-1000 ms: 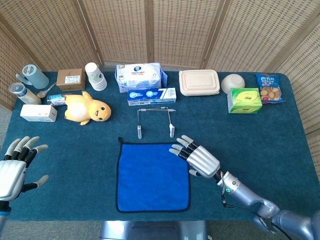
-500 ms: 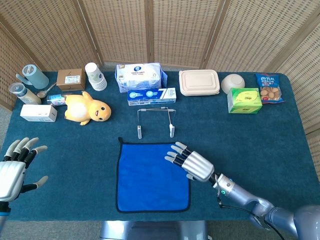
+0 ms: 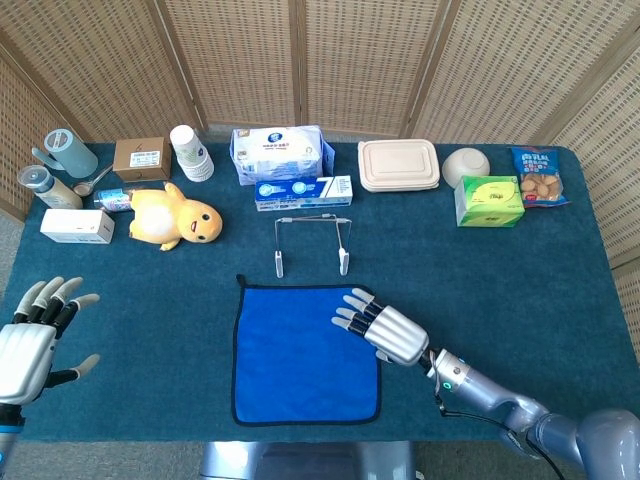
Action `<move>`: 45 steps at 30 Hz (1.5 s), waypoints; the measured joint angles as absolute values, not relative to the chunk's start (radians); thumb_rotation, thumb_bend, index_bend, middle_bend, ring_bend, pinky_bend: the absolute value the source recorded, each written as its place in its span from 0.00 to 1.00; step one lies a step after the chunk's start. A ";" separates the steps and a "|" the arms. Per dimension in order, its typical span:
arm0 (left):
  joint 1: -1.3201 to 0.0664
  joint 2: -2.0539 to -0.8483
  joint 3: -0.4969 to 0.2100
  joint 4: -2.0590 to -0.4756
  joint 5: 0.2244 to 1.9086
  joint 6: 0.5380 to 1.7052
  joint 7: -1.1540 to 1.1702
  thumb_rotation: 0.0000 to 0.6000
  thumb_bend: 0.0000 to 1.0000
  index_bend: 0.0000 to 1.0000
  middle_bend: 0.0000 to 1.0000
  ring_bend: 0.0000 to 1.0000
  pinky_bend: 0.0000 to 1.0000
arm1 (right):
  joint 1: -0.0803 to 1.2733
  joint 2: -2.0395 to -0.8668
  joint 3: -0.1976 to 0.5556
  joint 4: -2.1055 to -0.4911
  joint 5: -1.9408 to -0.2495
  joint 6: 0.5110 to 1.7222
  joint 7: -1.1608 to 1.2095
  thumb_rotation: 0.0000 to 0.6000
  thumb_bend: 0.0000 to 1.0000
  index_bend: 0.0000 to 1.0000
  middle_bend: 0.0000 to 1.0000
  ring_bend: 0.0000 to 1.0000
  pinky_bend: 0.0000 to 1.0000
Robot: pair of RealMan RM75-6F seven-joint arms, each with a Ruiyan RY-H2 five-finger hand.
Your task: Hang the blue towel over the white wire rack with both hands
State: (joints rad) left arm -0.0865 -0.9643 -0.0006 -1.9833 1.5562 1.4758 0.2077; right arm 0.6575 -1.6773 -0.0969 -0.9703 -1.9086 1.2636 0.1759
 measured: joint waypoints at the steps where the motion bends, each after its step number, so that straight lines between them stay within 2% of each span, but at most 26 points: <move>1: -0.086 -0.964 0.000 -1.985 1.557 1.477 0.208 1.00 0.27 0.23 0.12 0.06 0.00 | 0.657 -1.678 -0.099 -0.967 -1.907 1.264 0.178 1.00 0.01 0.12 0.16 0.02 0.08; 39: -0.078 -0.971 0.002 -1.955 1.560 1.481 0.174 1.00 0.26 0.23 0.12 0.06 0.00 | 0.694 -1.726 -0.112 -0.944 -1.865 1.241 0.162 1.00 0.01 0.12 0.16 0.01 0.08; 42: -0.078 -0.972 0.002 -1.951 1.560 1.482 0.170 1.00 0.26 0.23 0.12 0.06 0.00 | 0.701 -1.732 -0.108 -0.947 -1.862 1.237 0.156 1.00 0.02 0.12 0.16 0.01 0.08; 45: -0.077 -0.973 0.002 -1.947 1.558 1.480 0.166 1.00 0.26 0.23 0.12 0.06 0.00 | 0.706 -1.740 -0.103 -0.951 -1.858 1.234 0.152 1.00 0.08 0.12 0.16 0.00 0.08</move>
